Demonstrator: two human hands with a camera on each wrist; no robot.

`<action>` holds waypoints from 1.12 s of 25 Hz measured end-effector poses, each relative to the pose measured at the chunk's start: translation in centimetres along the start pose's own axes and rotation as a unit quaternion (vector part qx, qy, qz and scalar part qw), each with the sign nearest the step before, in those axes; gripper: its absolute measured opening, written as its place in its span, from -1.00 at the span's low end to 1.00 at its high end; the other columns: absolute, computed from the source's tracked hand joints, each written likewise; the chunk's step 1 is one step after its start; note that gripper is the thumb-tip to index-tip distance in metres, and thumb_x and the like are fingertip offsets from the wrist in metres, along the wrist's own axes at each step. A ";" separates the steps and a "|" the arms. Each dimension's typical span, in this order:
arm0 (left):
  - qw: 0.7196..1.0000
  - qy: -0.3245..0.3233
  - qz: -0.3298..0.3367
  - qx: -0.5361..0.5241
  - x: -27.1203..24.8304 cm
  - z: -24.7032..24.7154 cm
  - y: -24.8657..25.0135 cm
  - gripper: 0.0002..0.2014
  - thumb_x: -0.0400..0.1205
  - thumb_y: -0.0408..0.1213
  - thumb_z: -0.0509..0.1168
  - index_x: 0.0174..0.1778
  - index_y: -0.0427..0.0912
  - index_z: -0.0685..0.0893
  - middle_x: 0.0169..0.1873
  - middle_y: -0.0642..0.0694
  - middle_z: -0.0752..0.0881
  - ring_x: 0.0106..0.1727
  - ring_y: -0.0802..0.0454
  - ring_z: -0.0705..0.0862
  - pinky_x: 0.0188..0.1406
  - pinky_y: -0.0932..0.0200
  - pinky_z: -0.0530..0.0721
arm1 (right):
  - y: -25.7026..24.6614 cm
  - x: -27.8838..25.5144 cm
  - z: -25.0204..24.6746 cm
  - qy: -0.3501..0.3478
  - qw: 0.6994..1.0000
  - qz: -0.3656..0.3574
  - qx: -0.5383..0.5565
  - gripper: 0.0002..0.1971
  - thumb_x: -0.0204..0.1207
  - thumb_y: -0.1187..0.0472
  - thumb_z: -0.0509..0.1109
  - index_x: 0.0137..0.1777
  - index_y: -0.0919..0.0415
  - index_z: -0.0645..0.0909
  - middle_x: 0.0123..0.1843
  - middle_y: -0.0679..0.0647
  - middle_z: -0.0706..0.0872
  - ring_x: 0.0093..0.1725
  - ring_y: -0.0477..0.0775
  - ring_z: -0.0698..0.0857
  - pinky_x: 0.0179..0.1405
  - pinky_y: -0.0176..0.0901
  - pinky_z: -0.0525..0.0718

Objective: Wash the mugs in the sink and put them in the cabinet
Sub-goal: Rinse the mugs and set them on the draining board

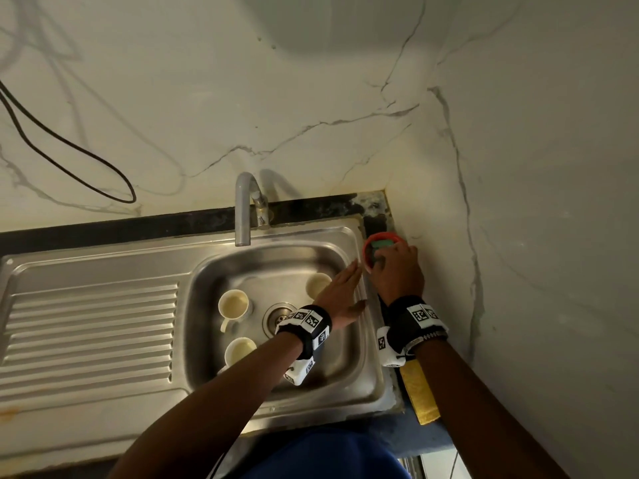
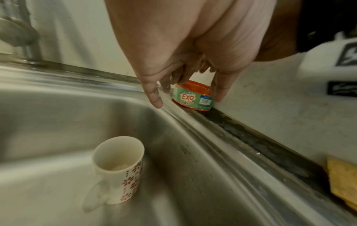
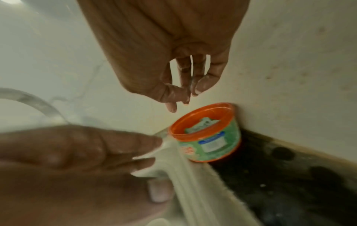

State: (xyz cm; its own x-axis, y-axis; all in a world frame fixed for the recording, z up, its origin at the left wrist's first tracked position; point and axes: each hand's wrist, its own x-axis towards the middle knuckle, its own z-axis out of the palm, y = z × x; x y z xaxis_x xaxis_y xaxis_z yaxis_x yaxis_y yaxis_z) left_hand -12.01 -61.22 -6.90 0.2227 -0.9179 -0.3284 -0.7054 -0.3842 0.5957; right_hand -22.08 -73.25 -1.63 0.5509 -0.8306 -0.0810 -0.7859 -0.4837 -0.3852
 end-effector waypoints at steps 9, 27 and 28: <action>0.905 0.050 -0.422 -0.004 -7.3 -3.3 -17.7 -0.13 0.57 -0.04 0.46 0.75 -0.13 0.18 0.70 -0.33 0.26 0.72 -0.37 0.20 0.67 -0.24 0.32 | -11.9 -1.8 5.9 -0.175 0.955 -0.192 0.141 -0.71 0.61 0.24 0.42 0.29 0.18 0.78 0.28 0.16 0.79 0.37 0.18 0.69 0.47 0.05 0.61; 0.854 0.098 -0.444 -0.254 -9.0 -7.0 -21.5 -0.02 0.30 0.10 0.68 0.60 -0.03 0.38 0.31 -0.18 0.70 0.30 -0.30 0.73 0.16 -0.05 0.73 | -19.9 3.8 8.4 -0.263 0.933 -0.130 0.207 -0.20 0.73 0.44 0.29 0.86 0.09 -0.02 0.72 0.30 0.41 0.68 0.35 0.45 0.66 0.24 0.47; 0.819 0.131 -0.430 -0.358 -9.5 -7.4 -21.3 -0.07 0.24 0.06 0.73 0.51 -0.04 0.49 0.26 -0.17 0.74 0.23 -0.27 0.77 0.09 -0.08 0.79 | -19.9 4.1 8.7 -0.262 0.936 -0.148 0.186 -0.18 0.71 0.46 0.31 0.85 0.10 0.00 0.74 0.30 0.38 0.70 0.36 0.42 0.67 0.29 0.45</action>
State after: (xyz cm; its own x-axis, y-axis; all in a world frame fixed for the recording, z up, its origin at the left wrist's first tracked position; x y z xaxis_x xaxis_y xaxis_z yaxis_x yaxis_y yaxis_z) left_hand 5.84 -45.04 -11.04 0.6320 -0.2325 -0.7393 0.3416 -0.7727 0.5350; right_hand -1.74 -64.67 -2.25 0.8671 -0.3803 -0.3218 -0.4792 -0.4603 -0.7473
